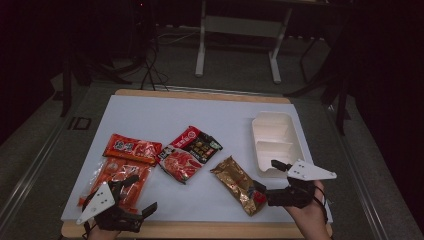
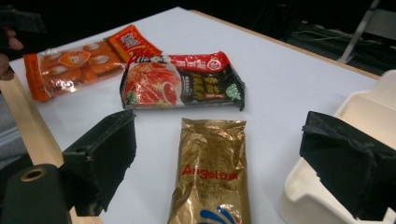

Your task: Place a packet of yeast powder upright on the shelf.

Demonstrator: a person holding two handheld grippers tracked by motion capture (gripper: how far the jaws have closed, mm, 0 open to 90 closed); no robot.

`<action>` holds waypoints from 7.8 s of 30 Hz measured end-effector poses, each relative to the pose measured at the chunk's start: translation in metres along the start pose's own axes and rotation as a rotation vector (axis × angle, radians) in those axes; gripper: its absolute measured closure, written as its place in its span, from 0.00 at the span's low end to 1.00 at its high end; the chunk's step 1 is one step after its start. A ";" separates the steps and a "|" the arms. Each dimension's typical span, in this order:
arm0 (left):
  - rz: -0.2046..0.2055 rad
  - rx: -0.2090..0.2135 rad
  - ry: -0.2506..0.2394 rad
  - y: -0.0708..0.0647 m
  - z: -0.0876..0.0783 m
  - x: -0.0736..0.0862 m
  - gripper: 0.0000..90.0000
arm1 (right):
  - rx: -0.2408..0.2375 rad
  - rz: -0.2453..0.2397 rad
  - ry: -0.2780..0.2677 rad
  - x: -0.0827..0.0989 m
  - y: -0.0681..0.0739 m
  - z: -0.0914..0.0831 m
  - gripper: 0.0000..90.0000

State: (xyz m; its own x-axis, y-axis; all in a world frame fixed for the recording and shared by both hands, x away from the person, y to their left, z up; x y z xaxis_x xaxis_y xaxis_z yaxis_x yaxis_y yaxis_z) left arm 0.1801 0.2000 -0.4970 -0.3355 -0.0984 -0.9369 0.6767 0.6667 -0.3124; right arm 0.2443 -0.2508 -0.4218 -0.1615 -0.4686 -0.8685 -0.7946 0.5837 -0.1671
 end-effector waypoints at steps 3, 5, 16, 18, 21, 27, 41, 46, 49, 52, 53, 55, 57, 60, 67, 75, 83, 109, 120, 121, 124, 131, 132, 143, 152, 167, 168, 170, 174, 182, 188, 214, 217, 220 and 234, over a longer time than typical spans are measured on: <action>0.006 0.002 0.001 -0.001 0.000 0.000 0.00 | -0.017 -0.009 0.018 -0.006 -0.001 0.009 0.12; 0.007 0.000 0.002 -0.001 0.000 0.000 0.00 | -0.016 -0.016 0.018 -0.011 -0.003 0.015 0.13; 0.008 0.001 0.014 -0.001 0.002 0.001 0.00 | -0.024 -0.014 0.066 -0.022 -0.014 0.054 0.16; 0.008 0.005 0.016 -0.001 0.002 0.001 0.00 | -0.019 -0.012 0.075 -0.022 -0.016 0.060 0.16; 0.010 0.005 0.018 -0.001 0.002 0.002 0.00 | -0.013 -0.015 0.087 -0.022 -0.018 0.067 0.16; 0.010 0.008 0.026 -0.001 0.002 0.002 0.00 | -0.007 -0.011 0.126 -0.019 -0.025 0.087 0.19; 0.014 0.009 0.035 -0.001 0.003 0.003 0.00 | -0.024 0.048 0.202 -0.002 -0.033 0.126 0.24; 0.018 0.009 0.042 -0.001 0.004 0.003 0.00 | -0.031 0.053 0.225 0.003 -0.030 0.136 0.25; 0.023 0.004 0.045 -0.001 0.004 0.004 0.00 | -0.020 0.058 0.261 0.010 -0.031 0.149 0.26; 0.018 0.002 0.041 0.000 0.003 0.003 0.00 | -0.016 0.057 0.279 0.012 -0.030 0.154 0.27; 0.019 0.001 0.041 0.000 0.003 0.003 0.00 | -0.025 0.062 0.297 0.014 -0.027 0.161 0.27; 0.021 0.003 0.042 0.000 0.003 0.003 0.00 | -0.020 0.056 0.313 0.016 -0.025 0.166 0.27; 0.023 0.004 0.044 -0.001 0.003 0.003 0.00 | -0.005 0.054 0.331 0.018 -0.023 0.169 0.27; 0.025 0.006 0.047 -0.001 0.003 0.004 0.00 | 0.000 0.057 0.349 0.021 -0.022 0.172 0.29; 0.024 0.007 0.050 -0.001 0.004 0.004 0.00 | 0.002 0.072 0.423 0.031 -0.020 0.181 0.29; 0.024 0.007 0.055 -0.001 0.005 0.004 0.00 | -0.035 0.053 0.468 0.033 -0.016 0.186 0.44; 0.028 0.004 0.062 -0.001 0.006 0.005 0.00 | -0.021 -0.002 0.482 0.031 -0.016 0.184 0.83; 0.028 -0.003 0.066 -0.001 0.006 0.005 0.00 | -0.025 -0.042 0.372 0.005 -0.018 0.152 1.00; 0.030 -0.004 0.069 -0.001 0.006 0.005 0.00 | -0.046 -0.040 0.261 -0.017 -0.013 0.122 1.00; 0.031 -0.003 0.070 -0.001 0.006 0.005 0.00 | -0.049 -0.037 0.245 -0.020 -0.013 0.119 1.00; 0.030 -0.004 0.071 -0.001 0.006 0.005 0.00 | -0.051 -0.040 0.223 -0.026 -0.011 0.113 1.00; 0.030 -0.005 0.071 -0.001 0.006 0.005 0.00 | -0.059 -0.056 0.154 -0.043 -0.006 0.096 1.00; 0.031 -0.006 0.072 -0.001 0.006 0.005 0.00 | -0.060 -0.055 0.138 -0.047 -0.006 0.093 1.00; 0.030 -0.006 0.068 -0.001 0.006 0.005 0.00 | -0.049 -0.048 0.050 -0.070 -0.012 0.080 1.00; 0.022 0.001 0.070 -0.001 0.006 0.006 0.00 | -0.020 -0.031 -0.047 -0.102 -0.031 0.065 1.00; 0.012 -0.006 0.076 -0.001 0.006 0.008 0.00 | 0.054 0.035 -0.100 -0.121 -0.086 0.054 1.00; 0.011 -0.007 0.075 -0.001 0.006 0.008 0.00 | 0.073 0.043 -0.106 -0.120 -0.095 0.052 1.00; 0.008 -0.010 0.074 -0.001 0.005 0.009 0.00 | 0.073 0.050 -0.113 -0.119 -0.100 0.051 1.00; 0.005 -0.013 0.075 -0.001 0.005 0.010 0.00 | 0.120 0.072 -0.126 -0.114 -0.124 0.046 1.00; 0.005 -0.023 0.082 -0.001 0.005 0.011 0.00 | 0.161 0.109 -0.128 -0.107 -0.152 0.041 1.00; 0.005 -0.026 0.085 -0.002 0.004 0.012 0.00 | 0.184 0.114 -0.137 -0.100 -0.171 0.041 1.00; -0.010 -0.061 0.082 -0.007 -0.008 0.016 0.00 | 0.292 0.135 -0.231 -0.077 -0.229 0.064 1.00; -0.013 -0.063 0.083 -0.007 -0.009 0.017 0.00 | 0.302 0.154 -0.239 -0.069 -0.237 0.069 1.00; -0.015 -0.067 0.084 -0.007 -0.011 0.018 0.00 | 0.303 0.162 -0.244 -0.065 -0.241 0.072 1.00; -0.020 -0.077 0.086 -0.008 -0.014 0.019 0.00 | 0.276 0.181 -0.242 -0.048 -0.245 0.102 1.00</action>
State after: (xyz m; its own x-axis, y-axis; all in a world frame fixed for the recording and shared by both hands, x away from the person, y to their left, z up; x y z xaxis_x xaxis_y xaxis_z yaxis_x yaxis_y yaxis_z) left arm 0.1594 0.2034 -0.5103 -0.4060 -0.0510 -0.9124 0.6176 0.7206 -0.3151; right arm 0.5063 -0.3039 -0.3866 -0.1165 -0.1915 -0.9746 -0.5739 0.8138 -0.0913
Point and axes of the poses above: each handheld gripper's, and its own axes: z roughly forward along the jaws, x roughly out of its underside, y roughly to its left, the point moved 1 cm from there along z, roughly forward along the jaws, and after that the axes turned 12 degrees about -z, right-handed, at the moved point
